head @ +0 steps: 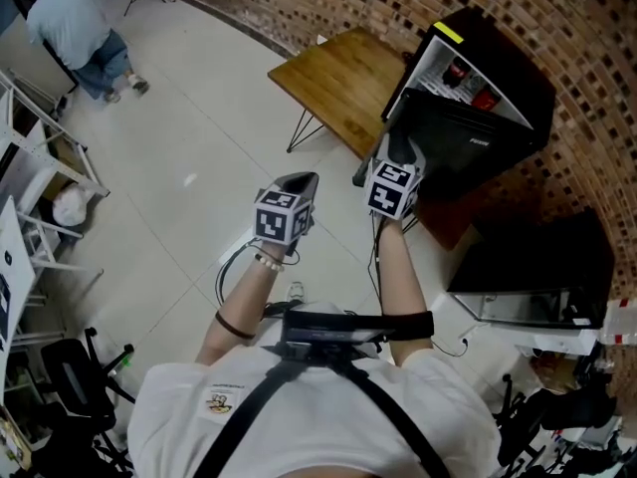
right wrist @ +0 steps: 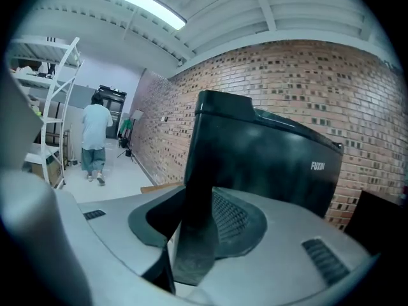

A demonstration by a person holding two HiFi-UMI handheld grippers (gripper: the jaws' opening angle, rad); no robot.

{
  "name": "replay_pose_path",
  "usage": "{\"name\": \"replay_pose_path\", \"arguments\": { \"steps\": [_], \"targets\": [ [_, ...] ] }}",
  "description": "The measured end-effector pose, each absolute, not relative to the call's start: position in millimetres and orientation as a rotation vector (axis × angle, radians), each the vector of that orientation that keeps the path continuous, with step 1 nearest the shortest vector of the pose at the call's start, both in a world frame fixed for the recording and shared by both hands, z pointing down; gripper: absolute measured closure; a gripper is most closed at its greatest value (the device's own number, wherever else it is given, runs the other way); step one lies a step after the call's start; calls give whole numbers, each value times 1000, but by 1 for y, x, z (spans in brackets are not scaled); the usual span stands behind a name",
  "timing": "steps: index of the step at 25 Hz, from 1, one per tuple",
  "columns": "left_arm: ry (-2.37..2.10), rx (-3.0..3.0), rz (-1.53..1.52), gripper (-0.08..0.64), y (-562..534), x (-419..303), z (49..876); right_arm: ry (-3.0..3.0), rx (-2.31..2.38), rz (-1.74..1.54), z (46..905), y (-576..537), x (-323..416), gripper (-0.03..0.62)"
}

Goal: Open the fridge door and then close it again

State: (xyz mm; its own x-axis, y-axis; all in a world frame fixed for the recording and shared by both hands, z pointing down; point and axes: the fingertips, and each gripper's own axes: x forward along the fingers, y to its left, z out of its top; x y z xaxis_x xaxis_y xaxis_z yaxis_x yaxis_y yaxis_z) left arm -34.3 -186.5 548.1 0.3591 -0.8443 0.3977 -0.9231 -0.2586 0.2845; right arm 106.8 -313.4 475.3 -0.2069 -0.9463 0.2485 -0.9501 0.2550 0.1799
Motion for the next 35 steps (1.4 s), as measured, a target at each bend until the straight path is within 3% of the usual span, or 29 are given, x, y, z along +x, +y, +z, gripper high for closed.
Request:
{"name": "replay_pose_path", "arguments": {
  "steps": [24,35],
  "targets": [
    [-1584,2073,240,559,-242,-113,568,-2081,1765,-72,472,-516,112,434],
    [-1439,2233,292,558,-353,-39,521,-2030,1767,-30,471,-554,128,434]
  ]
}}
